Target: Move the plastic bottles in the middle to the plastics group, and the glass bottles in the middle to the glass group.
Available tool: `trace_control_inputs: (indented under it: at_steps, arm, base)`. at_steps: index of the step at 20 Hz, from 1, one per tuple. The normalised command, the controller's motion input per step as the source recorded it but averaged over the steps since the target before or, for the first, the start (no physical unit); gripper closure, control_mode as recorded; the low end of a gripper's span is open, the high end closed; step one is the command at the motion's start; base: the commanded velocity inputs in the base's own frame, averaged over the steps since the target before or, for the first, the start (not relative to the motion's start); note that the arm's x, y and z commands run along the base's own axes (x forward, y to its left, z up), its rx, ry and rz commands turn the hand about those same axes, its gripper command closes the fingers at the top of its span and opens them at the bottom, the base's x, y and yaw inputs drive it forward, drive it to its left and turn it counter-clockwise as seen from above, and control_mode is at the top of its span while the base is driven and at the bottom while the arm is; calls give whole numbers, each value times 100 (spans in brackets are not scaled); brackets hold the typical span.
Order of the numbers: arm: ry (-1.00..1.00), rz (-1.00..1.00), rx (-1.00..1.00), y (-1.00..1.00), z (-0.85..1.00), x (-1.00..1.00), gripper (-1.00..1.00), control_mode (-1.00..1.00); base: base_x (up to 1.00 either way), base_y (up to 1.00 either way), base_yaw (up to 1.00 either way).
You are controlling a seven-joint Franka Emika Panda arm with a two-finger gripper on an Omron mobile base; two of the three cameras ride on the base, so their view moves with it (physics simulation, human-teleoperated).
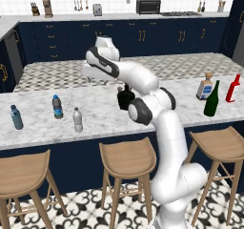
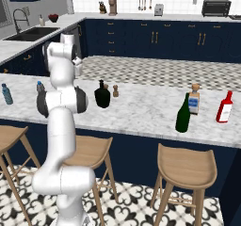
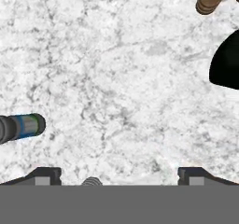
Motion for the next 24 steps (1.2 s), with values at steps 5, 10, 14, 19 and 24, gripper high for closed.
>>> trace_control_inputs:
  at_steps: [5, 10, 14, 19, 24]
  arm:
    - [2, -14, -2, -85, 2, -44, -100, -100]
    - [-1, -5, -5, -95, 0, -55, -100, -100]
    - [0, 0, -2, -81, 2, -20, -100, -100]
    - [0, 14, 0, -25, 1, 0, -100, -100]
    - [0, 14, 0, -18, 0, 0, -100, -100]
  base:
    - [0, 0, 0]
    - [0, 0, 0]
    - [0, 0, 0]
    - [0, 0, 0]
    - [0, 0, 0]
